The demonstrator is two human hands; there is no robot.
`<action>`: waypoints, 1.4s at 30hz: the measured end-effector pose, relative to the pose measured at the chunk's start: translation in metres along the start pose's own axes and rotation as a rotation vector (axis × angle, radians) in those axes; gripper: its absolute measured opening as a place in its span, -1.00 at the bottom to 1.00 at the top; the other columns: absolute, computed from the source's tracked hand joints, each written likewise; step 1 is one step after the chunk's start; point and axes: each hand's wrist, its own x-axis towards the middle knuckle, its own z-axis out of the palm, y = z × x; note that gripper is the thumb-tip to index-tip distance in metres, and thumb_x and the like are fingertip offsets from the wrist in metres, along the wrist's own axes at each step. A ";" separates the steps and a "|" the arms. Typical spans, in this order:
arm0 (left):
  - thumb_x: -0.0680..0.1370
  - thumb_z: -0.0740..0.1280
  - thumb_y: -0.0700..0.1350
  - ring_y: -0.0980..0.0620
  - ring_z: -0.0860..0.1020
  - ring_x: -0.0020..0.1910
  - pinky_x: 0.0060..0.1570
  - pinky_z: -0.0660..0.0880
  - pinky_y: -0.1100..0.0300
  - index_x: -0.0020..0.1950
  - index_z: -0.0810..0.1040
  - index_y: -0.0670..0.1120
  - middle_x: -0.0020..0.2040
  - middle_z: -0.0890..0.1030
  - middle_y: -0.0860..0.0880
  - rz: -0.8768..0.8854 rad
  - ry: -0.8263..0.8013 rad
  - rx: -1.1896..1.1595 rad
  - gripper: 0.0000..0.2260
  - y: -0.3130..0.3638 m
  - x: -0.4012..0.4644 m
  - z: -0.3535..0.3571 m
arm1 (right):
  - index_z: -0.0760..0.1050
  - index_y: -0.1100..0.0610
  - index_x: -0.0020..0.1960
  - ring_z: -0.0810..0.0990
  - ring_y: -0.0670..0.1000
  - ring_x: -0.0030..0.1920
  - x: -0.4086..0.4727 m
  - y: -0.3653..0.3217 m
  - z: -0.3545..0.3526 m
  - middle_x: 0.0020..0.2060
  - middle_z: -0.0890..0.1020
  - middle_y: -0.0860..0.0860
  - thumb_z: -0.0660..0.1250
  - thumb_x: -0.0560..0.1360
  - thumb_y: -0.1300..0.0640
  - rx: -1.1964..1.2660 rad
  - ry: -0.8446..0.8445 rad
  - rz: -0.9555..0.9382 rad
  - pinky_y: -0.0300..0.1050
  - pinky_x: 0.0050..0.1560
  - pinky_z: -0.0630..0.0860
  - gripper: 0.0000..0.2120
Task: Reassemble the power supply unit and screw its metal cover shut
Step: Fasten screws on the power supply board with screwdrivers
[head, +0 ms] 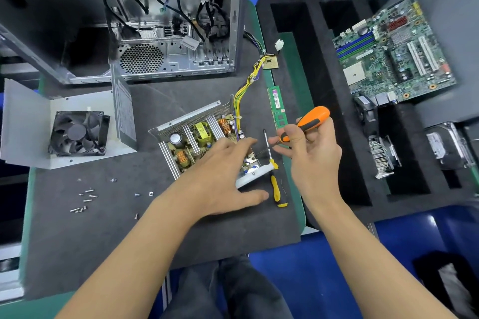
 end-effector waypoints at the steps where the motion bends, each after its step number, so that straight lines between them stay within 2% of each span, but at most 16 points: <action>1: 0.31 0.34 0.45 0.12 0.28 0.38 0.24 0.34 0.22 0.51 0.01 0.23 0.35 0.26 0.07 0.004 0.006 0.008 -0.11 0.000 0.000 0.000 | 0.37 0.09 -0.06 0.73 0.05 -0.19 0.000 0.000 0.000 -0.20 0.67 0.10 0.31 0.60 0.19 0.001 0.003 0.001 -0.14 -0.16 0.66 -0.88; 6: 0.32 0.34 0.45 0.10 0.31 0.37 0.17 0.30 0.25 0.51 0.01 0.22 0.36 0.29 0.06 0.006 0.016 0.013 -0.11 0.000 0.001 0.001 | 0.37 0.17 -0.03 0.73 0.06 -0.18 0.001 0.002 0.000 -0.20 0.67 0.09 0.31 0.61 0.19 0.001 -0.001 -0.004 -0.12 -0.16 0.66 -0.88; 13: 0.29 0.29 0.48 0.10 0.30 0.39 0.28 0.35 0.18 0.51 0.00 0.22 0.36 0.31 0.06 0.004 -0.006 0.000 -0.10 0.000 0.000 -0.001 | 0.38 0.10 -0.05 0.73 0.05 -0.19 0.001 0.002 0.000 -0.20 0.67 0.07 0.31 0.61 0.17 -0.009 -0.003 -0.010 -0.13 -0.16 0.66 -0.89; 20: 0.30 0.33 0.45 0.15 0.29 0.34 0.20 0.28 0.27 0.51 0.00 0.24 0.33 0.30 0.11 0.004 -0.006 -0.014 -0.10 0.001 0.000 -0.001 | 0.38 0.08 -0.05 0.73 0.07 -0.19 0.000 0.005 0.001 -0.20 0.67 0.09 0.32 0.60 0.19 -0.007 -0.012 -0.017 -0.13 -0.15 0.65 -0.88; 27: 0.32 0.37 0.43 0.10 0.33 0.35 0.26 0.33 0.21 0.53 0.01 0.22 0.34 0.29 0.07 -0.007 -0.016 -0.003 -0.10 0.002 0.000 -0.002 | 0.37 0.12 -0.06 0.73 0.05 -0.17 -0.001 0.007 0.001 -0.20 0.67 0.04 0.37 0.57 0.16 -0.060 -0.031 -0.026 0.01 -0.10 0.68 -0.84; 32: 0.27 0.30 0.50 0.11 0.31 0.37 0.32 0.36 0.15 0.51 0.04 0.25 0.33 0.33 0.11 -0.009 -0.038 -0.016 -0.10 0.003 0.001 -0.004 | 0.36 0.01 -0.11 0.73 -0.01 -0.19 -0.004 0.003 0.001 -0.26 0.69 -0.11 0.45 0.51 0.12 -0.155 -0.082 -0.064 0.13 -0.08 0.66 -0.76; 35: 0.33 0.25 0.49 0.16 0.28 0.32 0.35 0.37 0.08 0.49 0.15 0.25 0.25 0.41 0.17 -0.006 -0.041 -0.093 -0.22 0.004 0.004 -0.006 | 0.35 0.03 -0.11 0.70 -0.07 -0.25 -0.004 -0.001 0.001 -0.26 0.69 -0.11 0.50 0.45 0.02 -0.275 -0.113 -0.112 -0.02 -0.18 0.62 -0.70; 37: 0.48 0.24 0.36 0.12 0.33 0.23 0.28 0.40 0.03 0.42 0.33 0.16 0.16 0.47 0.11 0.010 0.011 -0.105 -0.43 0.006 0.009 -0.006 | 0.33 -0.01 -0.14 0.66 -0.06 -0.31 -0.003 -0.005 0.002 -0.28 0.67 -0.07 0.52 0.41 -0.03 -0.334 -0.122 -0.139 -0.15 -0.28 0.56 -0.66; 39: 0.54 0.27 0.24 0.05 0.40 0.14 0.17 0.43 0.03 0.29 0.48 0.05 0.06 0.50 0.01 0.020 0.072 -0.095 -0.59 0.009 0.014 -0.006 | 0.30 -0.04 -0.18 0.59 -0.02 -0.36 0.000 -0.008 0.003 -0.32 0.62 -0.05 0.53 0.39 -0.04 -0.386 -0.131 -0.164 -0.16 -0.33 0.51 -0.63; 42: 0.54 0.36 0.17 0.05 0.49 -0.01 0.02 0.46 0.12 0.20 0.56 0.03 -0.03 0.56 0.02 0.017 0.129 -0.126 -0.68 0.015 0.016 -0.007 | 0.25 -0.09 -0.22 0.45 -0.04 -0.41 0.004 -0.014 0.003 -0.37 0.53 -0.07 0.54 0.39 -0.06 -0.459 -0.148 -0.196 -0.14 -0.36 0.45 -0.59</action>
